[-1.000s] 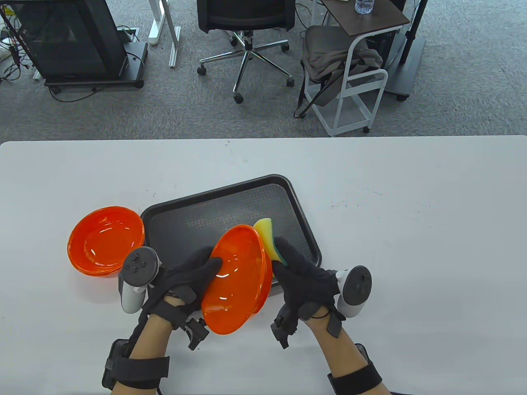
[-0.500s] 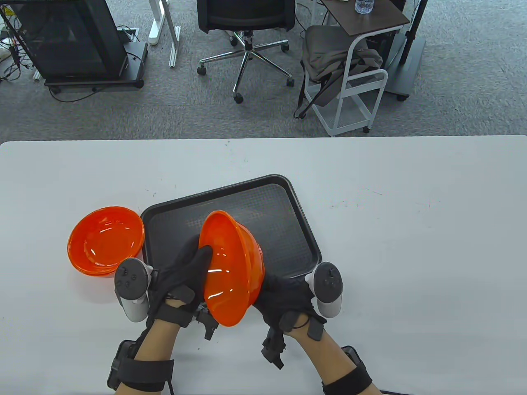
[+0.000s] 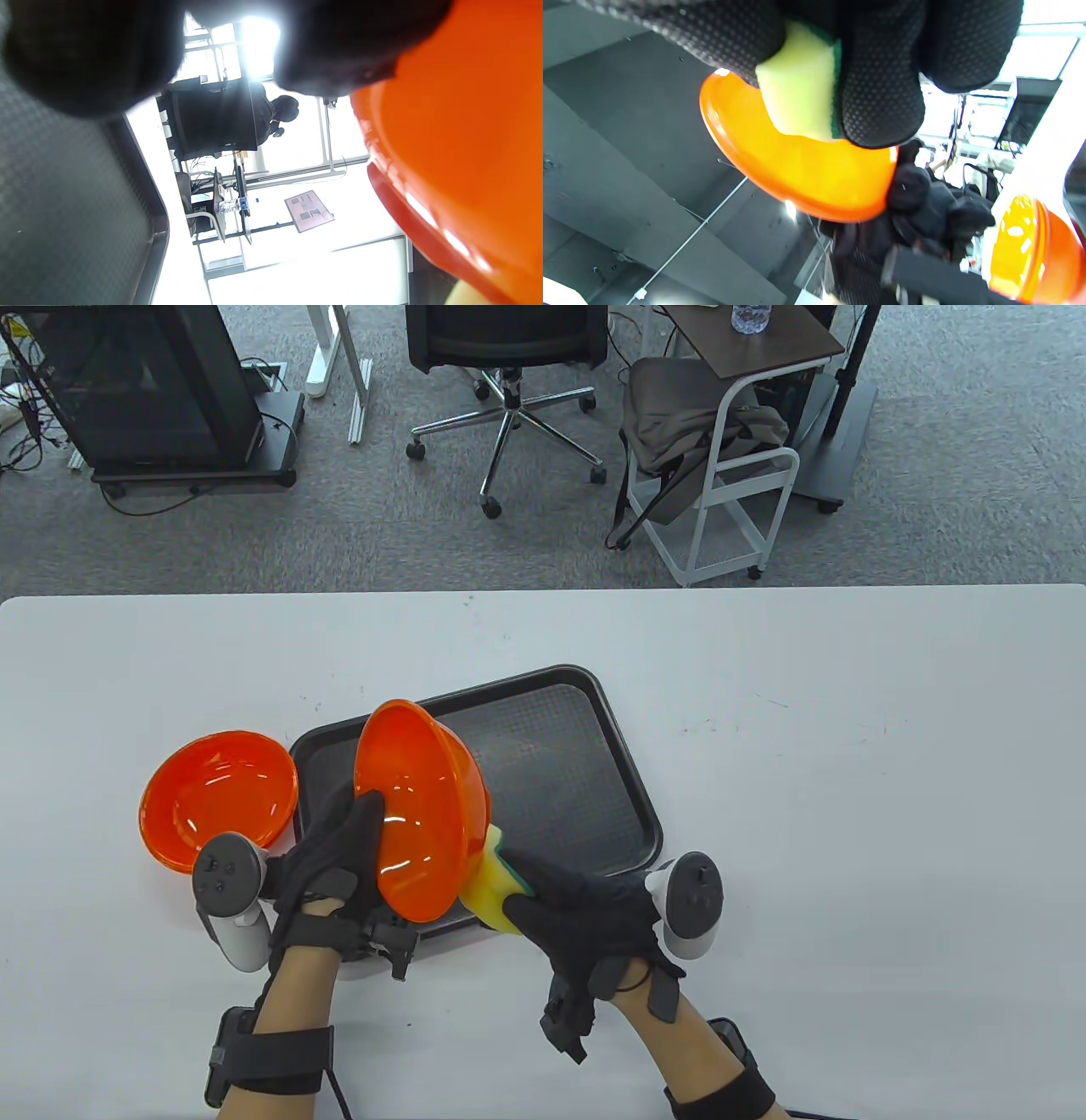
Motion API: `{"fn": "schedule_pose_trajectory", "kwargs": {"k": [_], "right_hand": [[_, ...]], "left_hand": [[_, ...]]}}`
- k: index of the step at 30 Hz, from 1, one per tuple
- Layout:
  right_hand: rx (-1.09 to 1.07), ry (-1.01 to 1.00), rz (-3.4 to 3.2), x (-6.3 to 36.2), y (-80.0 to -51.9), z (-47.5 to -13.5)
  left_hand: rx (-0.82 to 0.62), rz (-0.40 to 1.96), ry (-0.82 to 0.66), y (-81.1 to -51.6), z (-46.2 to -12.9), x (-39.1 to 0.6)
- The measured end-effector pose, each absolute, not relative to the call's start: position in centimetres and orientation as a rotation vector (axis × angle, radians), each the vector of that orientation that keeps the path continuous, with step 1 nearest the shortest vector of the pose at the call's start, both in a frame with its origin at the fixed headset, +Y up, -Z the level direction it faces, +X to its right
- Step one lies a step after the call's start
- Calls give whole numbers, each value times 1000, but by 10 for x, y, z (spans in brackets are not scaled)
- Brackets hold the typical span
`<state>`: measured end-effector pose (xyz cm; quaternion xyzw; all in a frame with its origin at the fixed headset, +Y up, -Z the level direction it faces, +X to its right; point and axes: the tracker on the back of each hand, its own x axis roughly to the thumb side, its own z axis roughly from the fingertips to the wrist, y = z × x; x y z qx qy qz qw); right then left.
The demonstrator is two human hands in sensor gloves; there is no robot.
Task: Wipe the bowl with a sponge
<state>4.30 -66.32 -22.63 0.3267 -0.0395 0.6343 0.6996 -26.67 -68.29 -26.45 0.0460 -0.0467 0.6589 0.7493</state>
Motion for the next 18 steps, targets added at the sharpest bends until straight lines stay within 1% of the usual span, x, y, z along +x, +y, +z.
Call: {"fn": "schedule_pose_trajectory", "kwargs": {"k": [6,9,10,14,16,18], "right_hand": [[664,-282,1460,58,-658,-226],[616,-351,1480,65,-659,-227],[607,-348,1486,65,-661,-228],[594,-303,1499,62,-668,-229],[654,-251,1551,55,-670,-229],[643,-232,1537,51,-673,-229]], "left_hand": [[1,1442,-139,-687,-268,-261],[-78,1420,-230,-686,-268,-251],[-89,1405,-262,-684,-267,-246],[-103,1429,-309,-681,-263,-233],[-84,1432,-315,-680,-261,-230],[-40,1434,-298,-679,-261,-233]]}}
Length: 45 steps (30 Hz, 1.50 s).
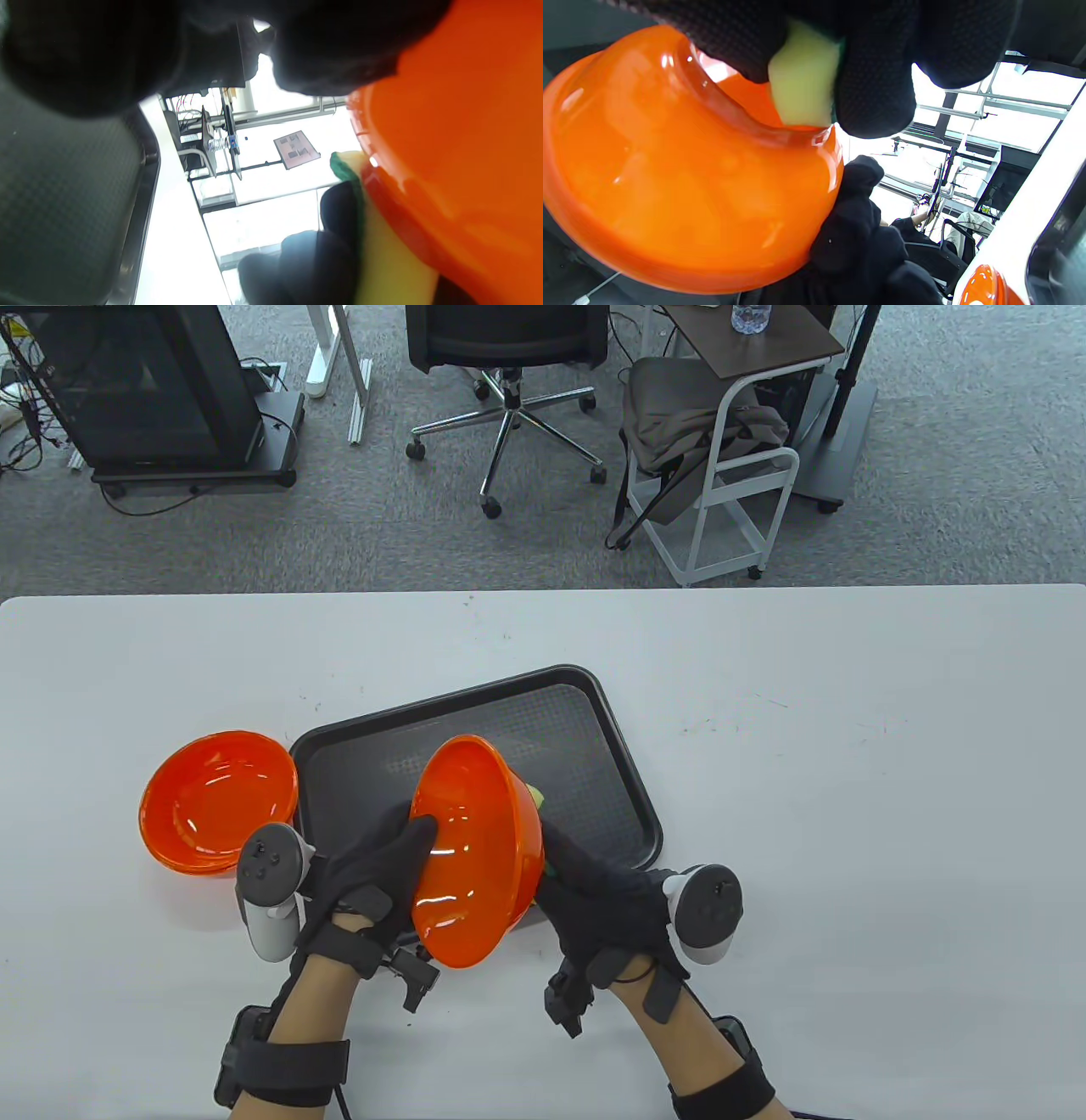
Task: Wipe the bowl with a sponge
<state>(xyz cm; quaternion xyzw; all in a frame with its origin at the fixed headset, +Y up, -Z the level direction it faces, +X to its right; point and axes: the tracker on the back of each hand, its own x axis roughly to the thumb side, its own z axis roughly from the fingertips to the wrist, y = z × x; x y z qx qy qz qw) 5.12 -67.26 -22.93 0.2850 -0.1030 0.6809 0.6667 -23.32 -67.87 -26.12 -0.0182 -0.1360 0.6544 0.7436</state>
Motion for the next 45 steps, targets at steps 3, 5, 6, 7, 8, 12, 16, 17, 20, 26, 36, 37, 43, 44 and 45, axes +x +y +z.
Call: {"fn": "schedule_pose_trajectory", "kwargs": {"k": [3,5,6,7,8,12,16,17,20,26,36,37,43,44,45], "right_hand": [[692,-166,1529,49,-672,-231],[701,-146,1513,49,-671,-231],[700,-137,1497,49,-671,-232],[698,-134,1484,50,-671,-232],[694,-136,1472,51,-671,-232],[651,-158,1415,55,-671,-233],[630,-179,1447,56,-674,-233],[626,-175,1452,55,-675,-233],[630,-123,1486,51,-679,-234],[560,-51,1576,50,-689,-237],[535,-91,1654,58,-688,-238],[532,-89,1657,58,-689,-238],[508,-70,1672,60,-692,-241],[506,-70,1672,60,-692,-241],[498,-74,1671,61,-694,-242]], "left_hand": [[-20,1451,-264,-679,-263,-241],[-11,1447,-243,-681,-265,-245],[-23,1444,-237,-683,-266,-248],[-34,1447,-231,-684,-267,-250],[-43,1452,-225,-685,-268,-251],[-141,1407,-269,-687,-271,-249],[-133,1437,-304,-687,-269,-242],[-120,1435,-311,-686,-269,-242],[-53,1390,-285,-680,-268,-248],[37,1288,-173,-682,-271,-267],[173,962,-38,-678,-271,-294],[176,965,-36,-678,-271,-294],[170,997,-40,-678,-275,-297],[151,1020,-39,-679,-276,-299],[132,1054,-32,-680,-276,-302]]}}
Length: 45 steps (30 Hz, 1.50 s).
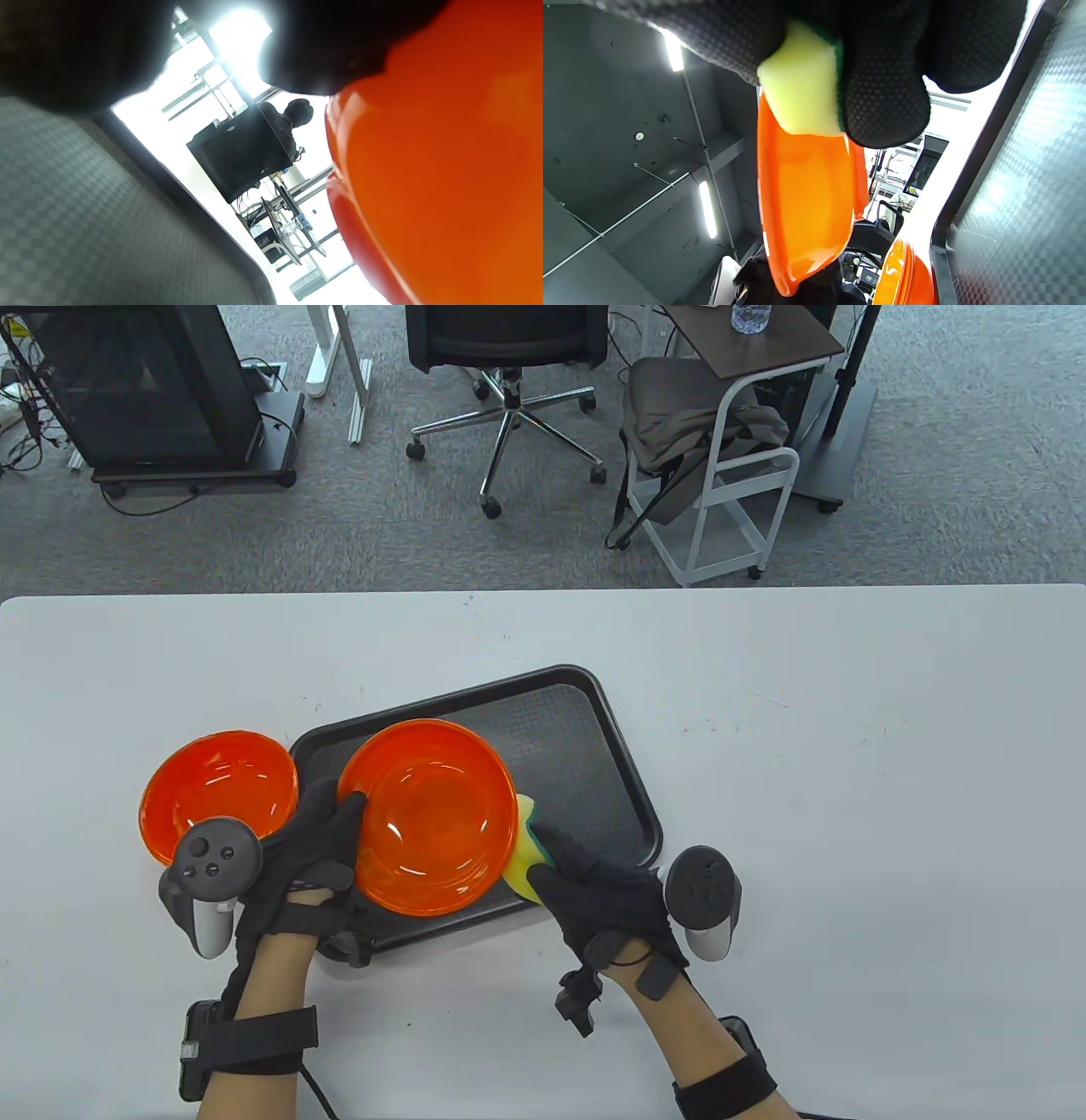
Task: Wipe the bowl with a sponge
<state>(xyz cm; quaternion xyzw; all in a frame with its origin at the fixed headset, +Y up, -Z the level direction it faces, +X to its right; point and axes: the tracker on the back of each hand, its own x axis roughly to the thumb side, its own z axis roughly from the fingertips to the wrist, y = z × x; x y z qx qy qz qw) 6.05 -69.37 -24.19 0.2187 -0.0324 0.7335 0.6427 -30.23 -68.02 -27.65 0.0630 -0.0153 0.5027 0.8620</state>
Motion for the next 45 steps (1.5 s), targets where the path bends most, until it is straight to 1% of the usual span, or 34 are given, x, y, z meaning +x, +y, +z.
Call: {"fn": "schedule_pose_trajectory", "kwargs": {"k": [6,10,15,20,23,27,31,34,39,45], "right_hand": [[482,-77,1654,67,-696,-245],[464,-79,1630,73,-696,-245],[442,-90,1617,82,-696,-249],[425,-113,1631,92,-693,-250],[415,-132,1635,98,-691,-251],[407,-117,1640,102,-692,-252],[396,-115,1650,104,-693,-254],[394,-112,1650,104,-693,-253],[391,-107,1649,103,-694,-253],[393,-102,1657,103,-695,-252]], "left_hand": [[182,1115,74,-681,-275,-328],[173,1151,151,-687,-274,-346],[236,1179,295,-692,-268,-372],[277,1190,470,-706,-259,-399],[306,1160,568,-714,-253,-410],[331,1197,656,-724,-248,-421],[379,1252,714,-730,-243,-427],[422,1236,750,-733,-240,-427],[379,1256,800,-745,-240,-428],[329,1236,829,-752,-240,-425]]}}
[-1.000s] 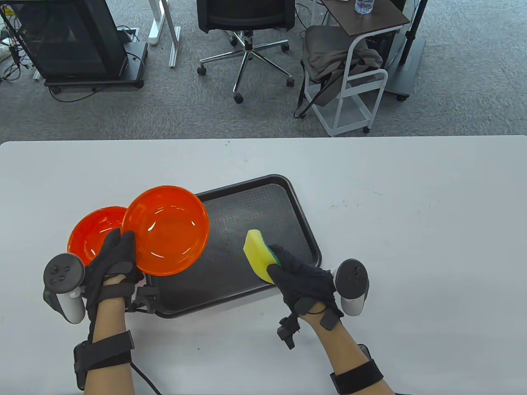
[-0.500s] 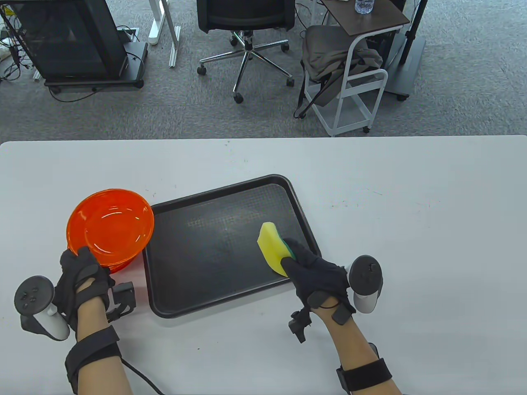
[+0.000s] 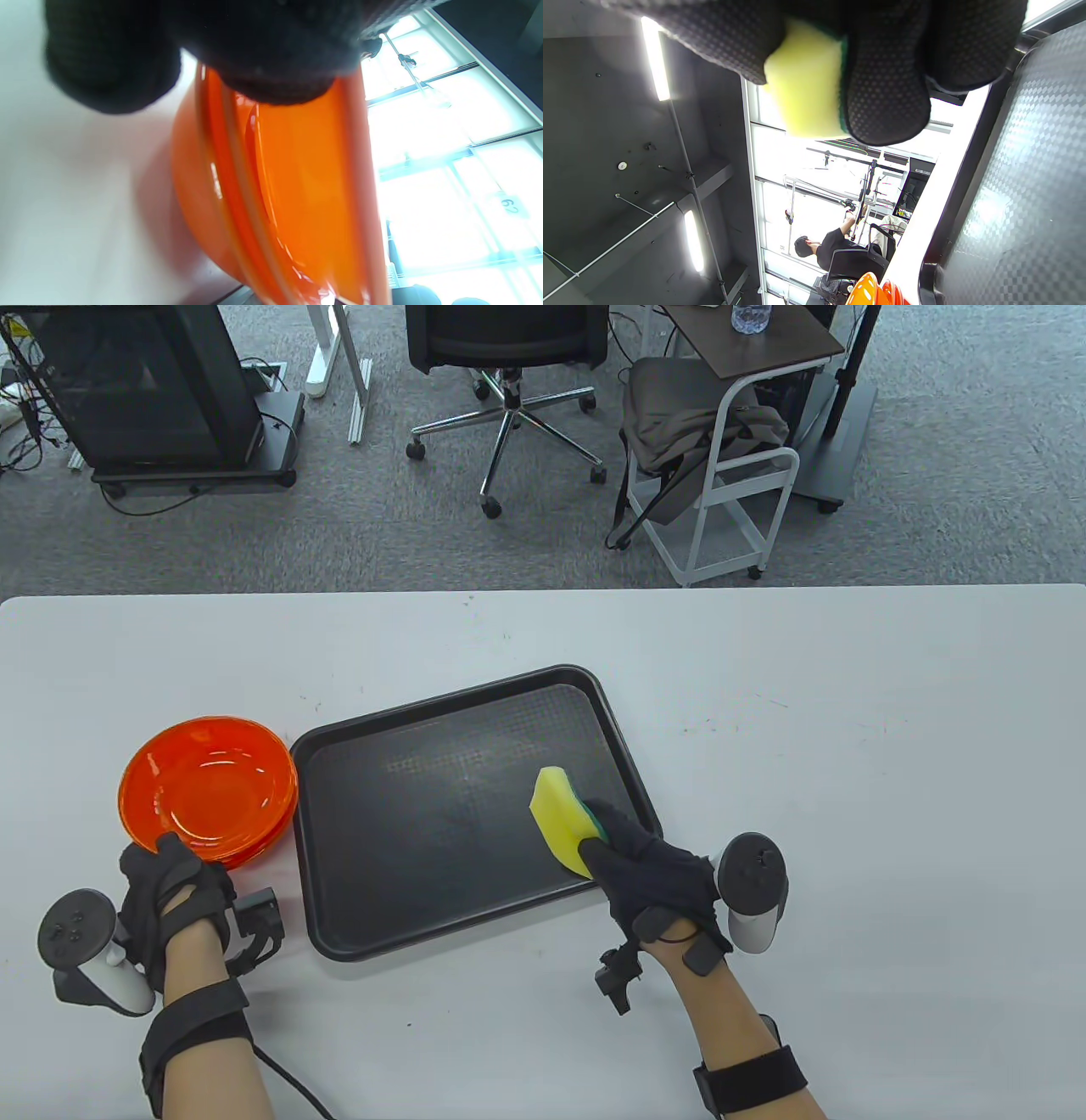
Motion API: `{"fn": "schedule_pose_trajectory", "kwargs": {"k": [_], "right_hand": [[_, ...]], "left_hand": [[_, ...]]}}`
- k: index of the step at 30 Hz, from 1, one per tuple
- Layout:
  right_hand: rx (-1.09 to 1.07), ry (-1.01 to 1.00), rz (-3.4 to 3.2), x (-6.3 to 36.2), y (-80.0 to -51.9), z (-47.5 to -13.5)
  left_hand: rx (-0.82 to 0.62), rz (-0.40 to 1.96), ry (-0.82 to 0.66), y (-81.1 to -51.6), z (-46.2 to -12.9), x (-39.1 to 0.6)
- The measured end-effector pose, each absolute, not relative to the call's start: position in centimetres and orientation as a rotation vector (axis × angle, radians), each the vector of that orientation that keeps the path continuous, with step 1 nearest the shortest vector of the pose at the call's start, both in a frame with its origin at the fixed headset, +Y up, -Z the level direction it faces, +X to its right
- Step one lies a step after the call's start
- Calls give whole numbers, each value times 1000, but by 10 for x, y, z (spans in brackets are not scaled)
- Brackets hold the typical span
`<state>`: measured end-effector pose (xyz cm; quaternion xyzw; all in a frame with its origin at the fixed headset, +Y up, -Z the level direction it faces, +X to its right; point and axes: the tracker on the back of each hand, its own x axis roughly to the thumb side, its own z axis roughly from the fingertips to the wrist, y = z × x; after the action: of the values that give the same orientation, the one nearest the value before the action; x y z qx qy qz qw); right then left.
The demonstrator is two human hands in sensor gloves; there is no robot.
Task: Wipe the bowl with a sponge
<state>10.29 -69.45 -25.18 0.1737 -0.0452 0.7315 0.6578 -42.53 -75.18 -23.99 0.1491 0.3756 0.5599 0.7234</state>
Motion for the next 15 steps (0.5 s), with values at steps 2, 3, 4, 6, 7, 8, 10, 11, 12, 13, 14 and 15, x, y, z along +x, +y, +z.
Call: {"fn": "schedule_pose_trajectory", "kwargs": {"k": [2,3,4,6,7,8,10,11,12,13,14,15], "right_hand": [[394,-103,1659,103,-695,-252],[394,-102,1657,103,-695,-252],[395,-101,1657,102,-695,-252],[398,-99,1660,102,-695,-252],[398,-99,1660,102,-695,-252],[397,-97,1657,102,-695,-252],[395,-96,1652,102,-695,-252],[394,-94,1651,102,-695,-252],[394,-93,1652,102,-696,-252],[391,-89,1653,102,-697,-252],[389,-85,1654,102,-697,-252],[387,-82,1655,102,-698,-252]], "left_hand": [[323,1239,837,-754,-240,-425],[323,1235,844,-755,-241,-424],[317,1230,850,-756,-241,-424],[318,1236,863,-757,-240,-424],[312,1235,876,-757,-239,-424],[298,1220,880,-757,-239,-425],[263,1208,872,-757,-238,-424],[252,1212,872,-756,-238,-424],[231,1214,864,-756,-238,-424],[189,1215,847,-754,-238,-424],[168,1218,830,-753,-238,-424],[147,1227,820,-752,-238,-424]]}}
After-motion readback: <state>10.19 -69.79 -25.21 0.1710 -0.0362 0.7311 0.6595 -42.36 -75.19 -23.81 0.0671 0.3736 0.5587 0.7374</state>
